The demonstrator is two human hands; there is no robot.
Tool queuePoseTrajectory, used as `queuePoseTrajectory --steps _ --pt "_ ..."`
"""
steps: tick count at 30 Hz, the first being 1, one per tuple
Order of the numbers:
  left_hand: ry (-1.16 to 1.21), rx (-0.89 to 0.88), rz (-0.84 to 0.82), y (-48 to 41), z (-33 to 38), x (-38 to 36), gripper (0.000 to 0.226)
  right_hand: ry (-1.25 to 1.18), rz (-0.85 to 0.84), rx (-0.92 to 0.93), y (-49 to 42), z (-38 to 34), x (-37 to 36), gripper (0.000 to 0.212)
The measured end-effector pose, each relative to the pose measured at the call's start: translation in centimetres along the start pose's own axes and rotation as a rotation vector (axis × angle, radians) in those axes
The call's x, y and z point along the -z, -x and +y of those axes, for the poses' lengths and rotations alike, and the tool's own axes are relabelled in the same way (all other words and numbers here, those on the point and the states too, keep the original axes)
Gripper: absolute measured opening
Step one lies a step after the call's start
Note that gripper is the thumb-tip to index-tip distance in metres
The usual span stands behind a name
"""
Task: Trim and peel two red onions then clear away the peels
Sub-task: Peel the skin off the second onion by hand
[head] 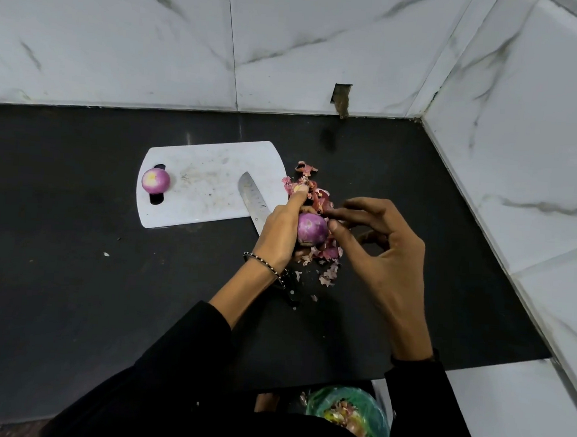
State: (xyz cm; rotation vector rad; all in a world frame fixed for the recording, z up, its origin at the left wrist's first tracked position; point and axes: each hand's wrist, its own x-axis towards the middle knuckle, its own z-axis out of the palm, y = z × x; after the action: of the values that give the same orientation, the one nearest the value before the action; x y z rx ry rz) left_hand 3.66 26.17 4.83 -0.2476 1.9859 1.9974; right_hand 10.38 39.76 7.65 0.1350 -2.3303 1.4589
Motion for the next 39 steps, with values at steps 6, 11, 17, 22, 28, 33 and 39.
queuePoseTrajectory --steps 6,11,17,22,28,33,39 --pt "-0.179 -0.05 0.029 -0.7 -0.2 0.3 0.09 0.214 -0.093 0.152 -0.2 0.3 0.4 0.04" --pt "-0.411 -0.187 -0.015 -0.2 0.3 0.8 0.079 0.403 -0.171 0.22 -1.0 -0.4 0.5 0.043" --pt "-0.212 0.075 0.021 -0.4 0.0 0.5 0.075 0.531 -0.157 0.155 -0.8 0.4 -2.1 0.052" --pt "0.323 0.427 -0.103 -0.6 -0.5 0.7 0.061 0.391 -0.132 -0.057 -0.4 1.4 -1.9 0.044" --pt "0.418 0.494 -0.162 -1.2 -0.4 1.3 0.056 0.45 -0.087 -0.062 -0.2 3.5 -1.0 0.017" --pt "0.419 0.482 -0.204 -1.5 -0.4 1.3 0.062 0.272 -0.062 0.055 -0.8 3.0 -1.3 0.018" --pt "0.413 0.47 -0.262 -1.5 -0.3 1.1 0.074 0.214 -0.093 0.067 -1.4 2.0 -2.7 0.029"
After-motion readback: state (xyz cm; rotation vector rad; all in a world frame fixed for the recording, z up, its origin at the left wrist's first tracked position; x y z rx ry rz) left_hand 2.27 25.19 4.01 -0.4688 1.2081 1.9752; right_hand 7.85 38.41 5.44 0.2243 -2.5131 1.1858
